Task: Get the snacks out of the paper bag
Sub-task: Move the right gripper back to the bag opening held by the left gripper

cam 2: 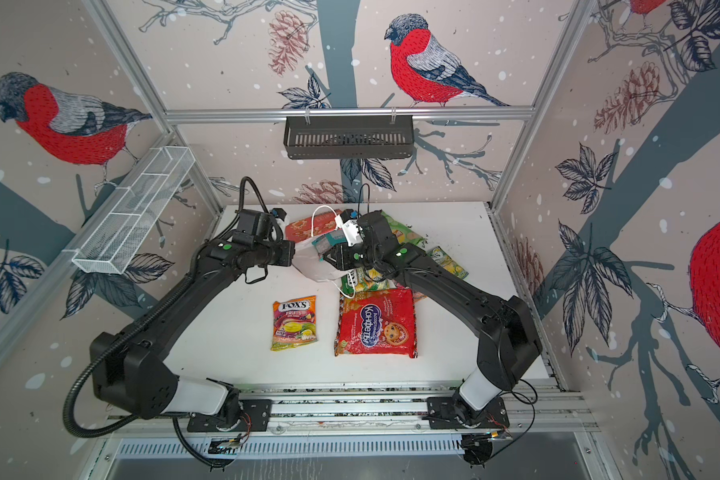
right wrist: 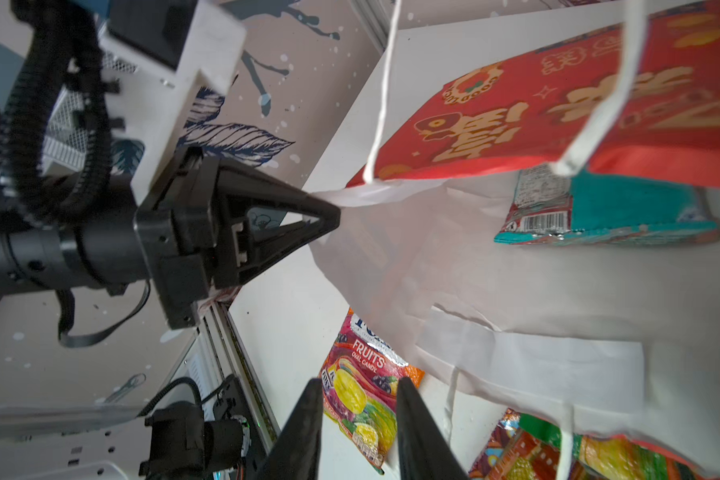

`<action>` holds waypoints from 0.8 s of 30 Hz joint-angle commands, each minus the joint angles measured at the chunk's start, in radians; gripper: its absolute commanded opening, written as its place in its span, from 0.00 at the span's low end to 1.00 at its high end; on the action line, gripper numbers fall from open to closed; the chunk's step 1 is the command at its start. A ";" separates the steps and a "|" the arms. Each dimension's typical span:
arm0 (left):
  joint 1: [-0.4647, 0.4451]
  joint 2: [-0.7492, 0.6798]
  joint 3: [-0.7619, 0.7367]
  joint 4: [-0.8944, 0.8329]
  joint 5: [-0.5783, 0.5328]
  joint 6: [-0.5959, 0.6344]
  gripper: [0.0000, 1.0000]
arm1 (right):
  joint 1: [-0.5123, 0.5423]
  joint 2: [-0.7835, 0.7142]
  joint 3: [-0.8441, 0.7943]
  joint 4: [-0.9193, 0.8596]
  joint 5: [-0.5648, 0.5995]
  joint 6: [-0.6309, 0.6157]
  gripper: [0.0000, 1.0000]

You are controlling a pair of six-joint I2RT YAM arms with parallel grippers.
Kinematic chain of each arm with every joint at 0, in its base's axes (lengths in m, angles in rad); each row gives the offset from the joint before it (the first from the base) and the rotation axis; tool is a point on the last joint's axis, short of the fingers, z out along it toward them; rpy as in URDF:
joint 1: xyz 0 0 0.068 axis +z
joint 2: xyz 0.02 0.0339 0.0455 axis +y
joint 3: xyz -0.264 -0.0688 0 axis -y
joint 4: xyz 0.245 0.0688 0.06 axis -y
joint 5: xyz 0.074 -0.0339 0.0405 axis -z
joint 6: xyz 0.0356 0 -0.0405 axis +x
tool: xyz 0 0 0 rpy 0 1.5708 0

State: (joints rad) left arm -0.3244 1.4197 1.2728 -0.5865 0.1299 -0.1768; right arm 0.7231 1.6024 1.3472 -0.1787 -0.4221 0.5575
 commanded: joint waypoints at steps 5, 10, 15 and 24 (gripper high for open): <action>-0.001 -0.025 -0.027 0.022 0.035 -0.050 0.00 | 0.004 0.032 -0.021 0.086 0.142 0.296 0.28; -0.018 -0.020 -0.027 0.029 0.038 -0.072 0.00 | 0.027 0.082 -0.007 0.023 0.151 0.328 0.27; -0.053 -0.012 -0.029 0.022 -0.005 -0.084 0.00 | 0.047 0.132 0.006 -0.028 0.183 0.345 0.28; -0.083 -0.008 -0.026 0.021 -0.016 -0.128 0.00 | 0.064 0.261 0.126 -0.102 0.245 0.325 0.29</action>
State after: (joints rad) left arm -0.4042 1.4082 1.2423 -0.5789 0.1188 -0.2741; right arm 0.7845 1.8385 1.4410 -0.2493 -0.2241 0.8898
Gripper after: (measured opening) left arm 0.050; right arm 0.289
